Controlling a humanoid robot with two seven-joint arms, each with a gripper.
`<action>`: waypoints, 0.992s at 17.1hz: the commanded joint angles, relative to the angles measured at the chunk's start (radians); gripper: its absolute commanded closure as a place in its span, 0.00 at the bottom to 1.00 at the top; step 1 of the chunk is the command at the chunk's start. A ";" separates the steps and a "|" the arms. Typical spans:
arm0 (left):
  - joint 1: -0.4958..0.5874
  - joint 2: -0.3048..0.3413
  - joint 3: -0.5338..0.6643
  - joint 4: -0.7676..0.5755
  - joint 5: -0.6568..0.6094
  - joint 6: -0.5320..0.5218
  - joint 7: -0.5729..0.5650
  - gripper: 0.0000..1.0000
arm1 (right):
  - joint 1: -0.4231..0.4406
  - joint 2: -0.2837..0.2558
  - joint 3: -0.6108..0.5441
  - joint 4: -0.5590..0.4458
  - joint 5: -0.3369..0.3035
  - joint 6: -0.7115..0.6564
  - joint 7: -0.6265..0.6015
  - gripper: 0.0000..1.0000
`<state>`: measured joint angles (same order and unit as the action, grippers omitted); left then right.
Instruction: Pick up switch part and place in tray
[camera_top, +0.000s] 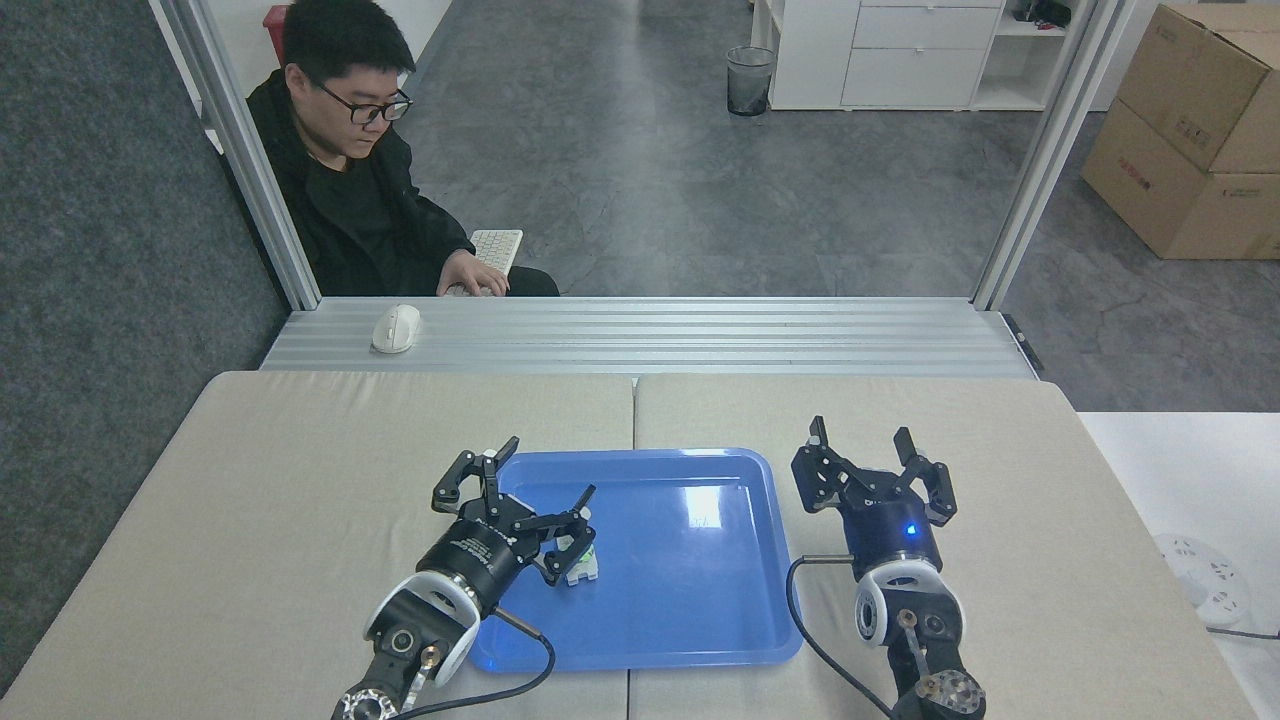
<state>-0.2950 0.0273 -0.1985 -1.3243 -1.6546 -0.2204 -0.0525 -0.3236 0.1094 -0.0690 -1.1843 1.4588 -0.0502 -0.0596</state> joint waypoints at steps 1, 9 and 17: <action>0.005 0.029 0.315 0.075 0.088 0.033 0.011 0.01 | 0.000 0.001 0.000 0.000 0.000 0.000 0.000 0.00; 0.017 0.019 0.306 0.093 0.099 0.181 0.068 0.01 | 0.000 0.001 0.000 0.000 0.000 0.000 0.000 0.00; 0.011 0.019 0.301 0.086 0.190 0.170 0.063 0.01 | 0.000 0.001 0.000 0.000 0.000 0.000 0.000 0.00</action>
<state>-0.2809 0.0434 0.0570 -1.2501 -1.4905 -0.0491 0.0097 -0.3237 0.1100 -0.0690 -1.1843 1.4588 -0.0502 -0.0596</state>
